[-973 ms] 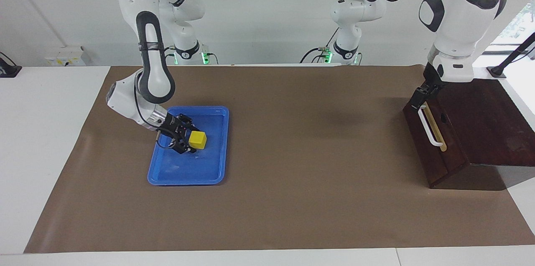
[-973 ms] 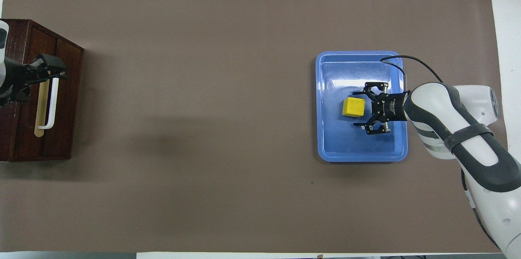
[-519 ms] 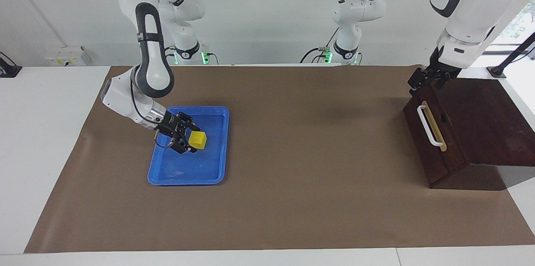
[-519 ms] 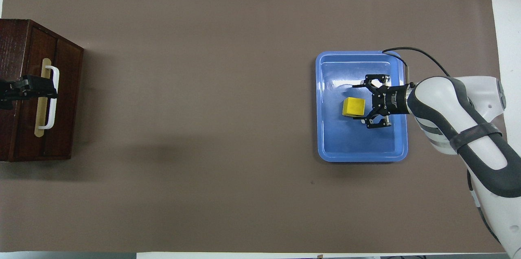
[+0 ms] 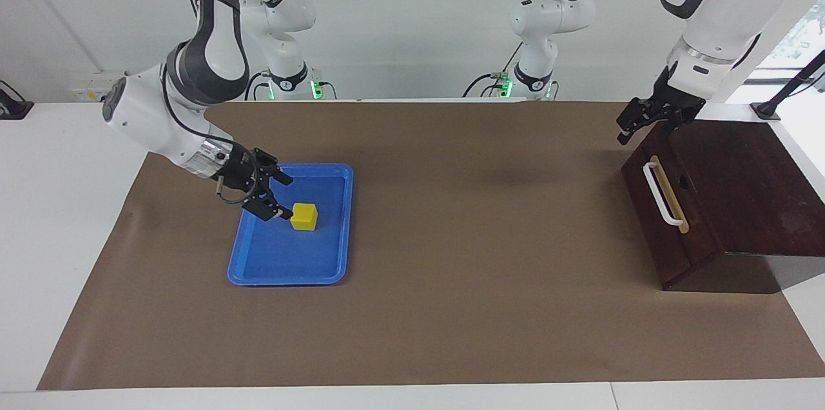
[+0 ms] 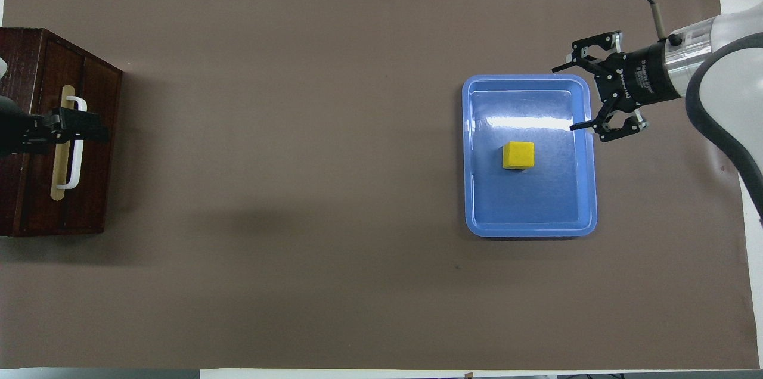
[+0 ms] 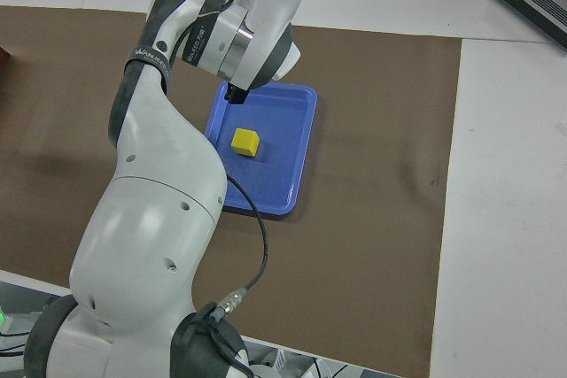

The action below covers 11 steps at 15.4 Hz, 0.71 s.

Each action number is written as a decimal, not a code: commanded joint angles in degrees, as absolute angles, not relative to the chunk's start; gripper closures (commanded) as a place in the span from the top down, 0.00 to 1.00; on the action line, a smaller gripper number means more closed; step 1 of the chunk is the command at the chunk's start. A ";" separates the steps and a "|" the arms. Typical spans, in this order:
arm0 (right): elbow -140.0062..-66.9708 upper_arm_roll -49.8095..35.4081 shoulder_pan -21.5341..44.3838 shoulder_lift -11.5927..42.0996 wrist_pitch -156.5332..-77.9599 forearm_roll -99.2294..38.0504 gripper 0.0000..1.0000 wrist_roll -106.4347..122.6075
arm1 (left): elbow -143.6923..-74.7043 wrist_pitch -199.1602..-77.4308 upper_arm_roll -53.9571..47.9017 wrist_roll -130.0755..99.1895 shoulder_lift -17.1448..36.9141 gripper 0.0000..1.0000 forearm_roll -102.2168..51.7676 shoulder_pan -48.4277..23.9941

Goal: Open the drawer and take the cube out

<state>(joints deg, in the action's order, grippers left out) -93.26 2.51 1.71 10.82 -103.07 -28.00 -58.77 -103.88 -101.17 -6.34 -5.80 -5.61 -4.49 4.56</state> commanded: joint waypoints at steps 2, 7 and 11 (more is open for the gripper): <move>-86.40 2.29 1.14 10.82 -95.47 -19.46 1.00 -44.35 | -101.96 -94.94 -6.06 -4.31 -6.07 1.00 -3.35 2.73; -86.40 2.37 0.97 6.16 -89.92 -9.17 1.00 -19.56 | -99.42 -90.89 -6.15 -4.04 -4.06 1.00 -2.73 1.58; -86.40 1.93 1.14 3.70 -88.16 1.04 1.00 0.92 | -99.04 -91.04 -6.33 -4.13 -3.33 1.00 -0.26 0.89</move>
<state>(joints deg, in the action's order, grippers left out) -86.25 2.71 1.65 5.01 -89.58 -2.95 -8.09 -99.97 -91.80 -6.61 -4.50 -4.15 -1.62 2.20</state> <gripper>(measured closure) 0.000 0.000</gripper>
